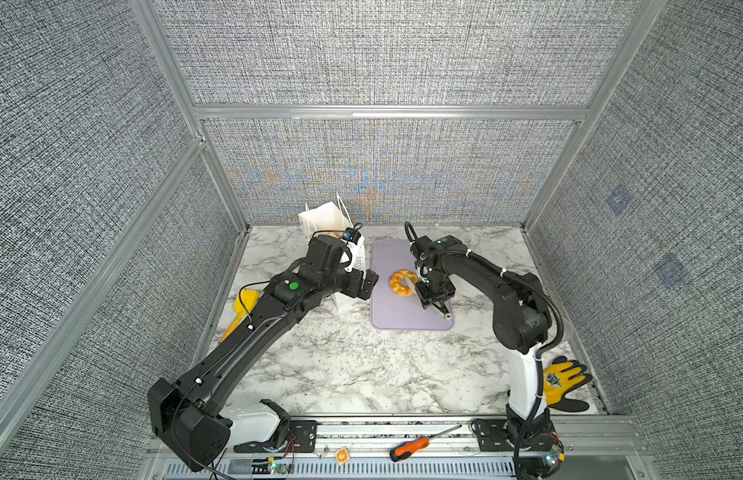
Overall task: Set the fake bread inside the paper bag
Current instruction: 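Lower the tongs around the ring bun on the tray with right gripper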
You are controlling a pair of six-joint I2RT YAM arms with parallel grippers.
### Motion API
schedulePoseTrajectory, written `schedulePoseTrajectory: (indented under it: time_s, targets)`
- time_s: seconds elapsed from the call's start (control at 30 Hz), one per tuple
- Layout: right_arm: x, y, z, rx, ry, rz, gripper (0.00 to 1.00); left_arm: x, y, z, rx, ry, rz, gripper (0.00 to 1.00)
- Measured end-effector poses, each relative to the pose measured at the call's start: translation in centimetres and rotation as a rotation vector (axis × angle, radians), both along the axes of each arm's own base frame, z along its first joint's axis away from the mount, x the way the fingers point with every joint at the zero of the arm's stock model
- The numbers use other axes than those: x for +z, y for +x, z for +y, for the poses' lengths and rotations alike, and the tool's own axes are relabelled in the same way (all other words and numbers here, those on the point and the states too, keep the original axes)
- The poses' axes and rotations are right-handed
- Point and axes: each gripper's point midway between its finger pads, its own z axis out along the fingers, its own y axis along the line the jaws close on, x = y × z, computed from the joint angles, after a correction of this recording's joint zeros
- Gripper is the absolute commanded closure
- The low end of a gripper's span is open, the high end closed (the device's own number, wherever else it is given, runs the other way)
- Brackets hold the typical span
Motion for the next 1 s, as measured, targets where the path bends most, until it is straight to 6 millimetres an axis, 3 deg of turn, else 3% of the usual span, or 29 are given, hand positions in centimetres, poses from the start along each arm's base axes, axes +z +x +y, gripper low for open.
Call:
schedulePoseTrajectory:
  time_s: [0.13, 0.4, 1.0]
  targets:
    - [0.9, -1.0, -0.5, 0.014, -0.001, -0.009, 0.40, 0.0, 0.1, -0.2, -0.009, 0.001, 0.002, 0.01]
    - [2.8, 0.4, -0.1, 0.009, 0.019, -0.068, 0.38, -0.2, 0.1, -0.5, -0.022, -0.004, 0.012, 0.01]
    - [1.7, 1.0, -0.6, 0.032, -0.055, -0.025, 0.39, 0.0, 0.2, -0.8, -0.031, -0.002, 0.009, 0.01]
